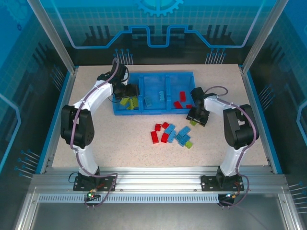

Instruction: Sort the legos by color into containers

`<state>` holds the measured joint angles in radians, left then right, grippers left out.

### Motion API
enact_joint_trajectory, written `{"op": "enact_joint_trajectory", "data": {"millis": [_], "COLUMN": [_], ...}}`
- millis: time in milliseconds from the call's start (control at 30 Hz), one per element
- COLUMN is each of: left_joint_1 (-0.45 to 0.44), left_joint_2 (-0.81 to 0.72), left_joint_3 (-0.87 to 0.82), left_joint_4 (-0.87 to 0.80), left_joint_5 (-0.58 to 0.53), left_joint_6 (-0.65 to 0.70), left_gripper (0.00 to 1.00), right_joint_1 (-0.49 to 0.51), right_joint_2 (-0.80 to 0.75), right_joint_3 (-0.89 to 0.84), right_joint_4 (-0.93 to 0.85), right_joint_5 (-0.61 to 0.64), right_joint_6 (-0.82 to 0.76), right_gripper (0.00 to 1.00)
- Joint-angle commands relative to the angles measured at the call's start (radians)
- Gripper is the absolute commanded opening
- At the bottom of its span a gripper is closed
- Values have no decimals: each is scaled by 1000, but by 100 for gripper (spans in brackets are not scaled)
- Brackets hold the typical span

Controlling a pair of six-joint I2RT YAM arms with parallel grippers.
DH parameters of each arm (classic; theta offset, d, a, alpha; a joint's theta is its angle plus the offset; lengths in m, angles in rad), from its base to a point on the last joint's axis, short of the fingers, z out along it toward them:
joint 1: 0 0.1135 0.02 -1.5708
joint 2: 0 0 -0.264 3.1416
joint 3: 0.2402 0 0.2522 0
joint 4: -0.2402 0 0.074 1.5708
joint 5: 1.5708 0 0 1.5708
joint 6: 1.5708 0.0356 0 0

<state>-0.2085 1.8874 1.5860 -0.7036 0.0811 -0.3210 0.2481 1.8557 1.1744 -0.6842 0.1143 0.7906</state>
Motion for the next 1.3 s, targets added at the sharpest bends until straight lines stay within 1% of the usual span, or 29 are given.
{"op": "enact_joint_trajectory", "data": {"millis": [0,67,133,300,400,500,600,700,833,933,1000,1267], "left_joint_1": [8,8,8,8,13,40,73,80,80,80,81,79], "left_joint_2": [-3,-28,-60,-156,-206,-245,-299,-342,-379,-422,-452,-517], "left_joint_3": [8,-17,-49,-113,-155,-209,-290,-350,-403,-466,-509,-645], "left_joint_4": [-15,7,31,64,71,83,124,140,127,142,149,165], "left_joint_5": [24,30,27,-10,-28,-31,-27,-42,-59,-59,-63,-48], "left_joint_6": [-15,-24,-32,-33,-40,-86,-128,-127,-135,-159,-178,-226], "left_gripper": [87,99,99,99,99,99,99,99,99,99,99,99], "right_joint_1": [-2,-3,-6,-10,15,73,153,218,295,345,372,417], "right_joint_2": [27,23,14,-45,-136,-208,-225,-197,-93,46,149,542], "right_joint_3": [12,6,-6,-41,-40,18,140,250,404,584,728,1267], "right_joint_4": [-33,-34,-32,-29,-40,-60,-83,-52,38,40,11,-181], "right_joint_5": [25,33,35,47,57,48,22,-34,-162,-241,-282,-348], "right_joint_6": [-2,-6,-6,-4,-10,-46,-91,-113,-166,-198,-213,-205], "right_gripper": [51,43,35,19,17,17,17,18,19,19,19,20]}}
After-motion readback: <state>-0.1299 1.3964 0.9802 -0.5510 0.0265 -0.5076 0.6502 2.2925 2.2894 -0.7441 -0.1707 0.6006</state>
